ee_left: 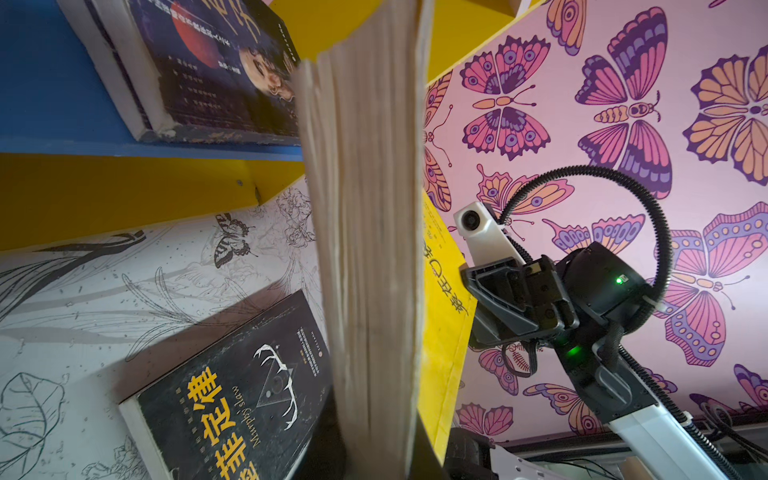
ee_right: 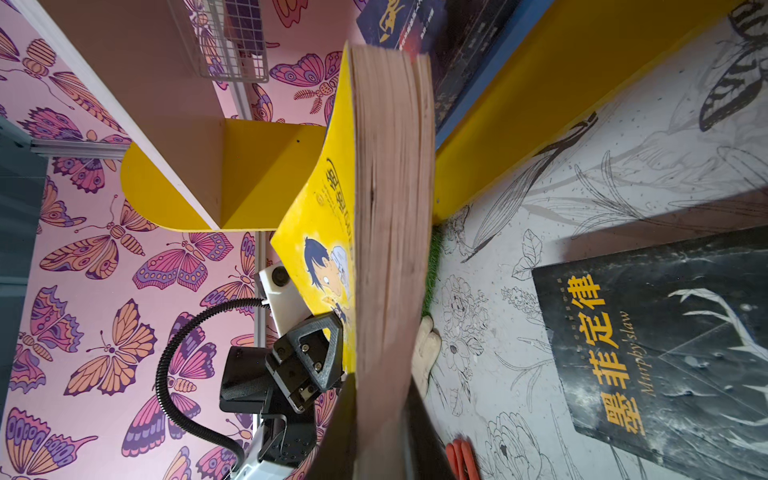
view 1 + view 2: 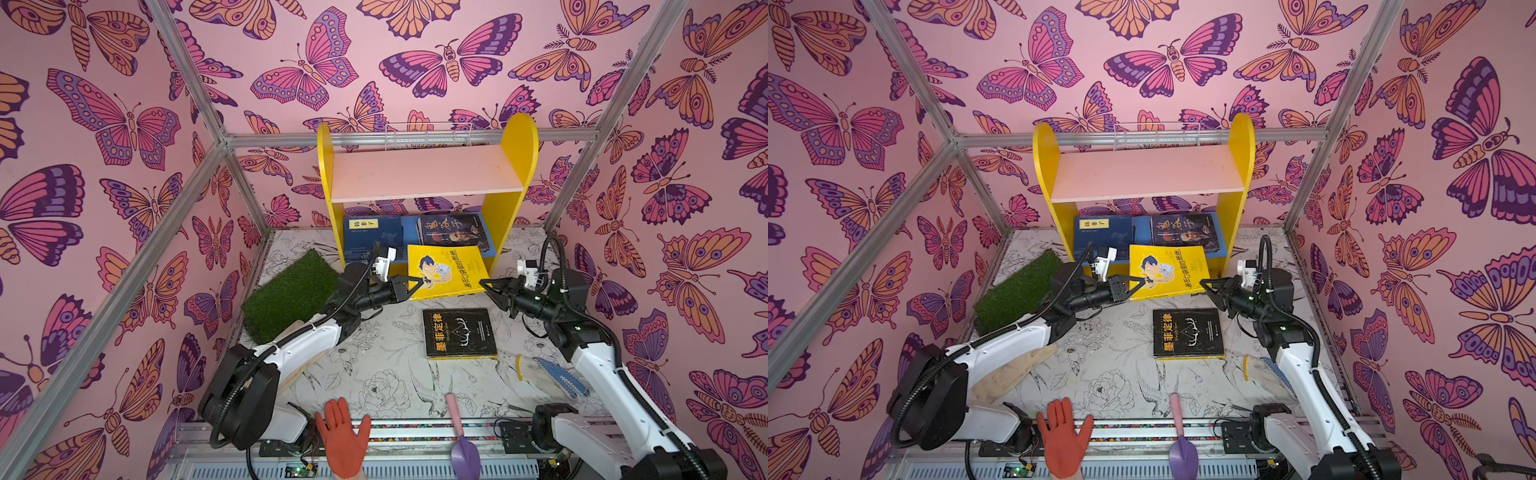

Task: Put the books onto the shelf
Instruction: 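Carry the yellow book with both grippers toward the shelf beside the purple books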

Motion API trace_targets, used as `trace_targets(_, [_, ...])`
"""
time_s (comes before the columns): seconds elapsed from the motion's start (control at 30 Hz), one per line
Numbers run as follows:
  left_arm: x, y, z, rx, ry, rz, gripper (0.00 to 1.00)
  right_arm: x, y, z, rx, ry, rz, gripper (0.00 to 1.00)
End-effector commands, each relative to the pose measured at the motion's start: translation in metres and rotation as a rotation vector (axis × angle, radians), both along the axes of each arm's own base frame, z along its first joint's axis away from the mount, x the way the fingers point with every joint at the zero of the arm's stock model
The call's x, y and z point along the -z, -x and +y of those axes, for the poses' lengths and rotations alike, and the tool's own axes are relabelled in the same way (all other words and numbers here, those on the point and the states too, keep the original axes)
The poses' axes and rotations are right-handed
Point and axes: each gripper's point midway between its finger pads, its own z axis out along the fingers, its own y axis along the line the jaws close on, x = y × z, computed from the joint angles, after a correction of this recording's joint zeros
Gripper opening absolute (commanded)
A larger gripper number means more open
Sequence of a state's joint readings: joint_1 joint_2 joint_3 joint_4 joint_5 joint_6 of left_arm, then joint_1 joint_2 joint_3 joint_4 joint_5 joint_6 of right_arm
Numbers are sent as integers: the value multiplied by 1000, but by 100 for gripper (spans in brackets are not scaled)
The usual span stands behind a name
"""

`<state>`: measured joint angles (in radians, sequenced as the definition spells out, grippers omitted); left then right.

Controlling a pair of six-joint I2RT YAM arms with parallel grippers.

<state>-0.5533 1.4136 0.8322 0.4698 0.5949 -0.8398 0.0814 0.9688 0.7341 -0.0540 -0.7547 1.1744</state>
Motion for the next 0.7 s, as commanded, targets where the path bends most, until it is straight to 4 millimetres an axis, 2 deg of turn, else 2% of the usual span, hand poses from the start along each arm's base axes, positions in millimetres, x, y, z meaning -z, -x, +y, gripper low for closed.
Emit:
trace_targets(0.0, [-17,14,-6,57,-53,-104,0,-12,-3,-11,18,192,-99,0])
trace_targets(0.07, [-24,16,-12,75,-48,-109,1,-9,-1,-17,21,307,-109,0])
trace_targets(0.1, [-29,16,-15,81,-38,-107,8,-9,1,-18,15,346,-113,0])
trace_targets(0.17, [-38,15,-18,90,-13,-106,18,-11,1,-19,4,373,-133,0])
trace_targets(0.23, [-49,15,-20,97,13,-119,23,-14,1,-18,0,371,-156,0])
trace_targets(0.3, [-60,13,-23,101,32,-135,21,-22,-1,-14,-5,341,-194,0])
trace_targets(0.4, [-72,5,-26,88,37,-153,10,-27,-12,-14,26,307,-224,0])
trace_targets(0.53, [-72,-12,-27,32,15,-151,7,-37,-28,-14,59,285,-279,0])
trace_targets(0.63, [-71,-18,-29,20,13,-153,20,-61,-33,-11,64,254,-380,0])
trace_targets(0.67, [-69,-19,-29,16,11,-151,31,-67,-35,-12,72,257,-404,0])
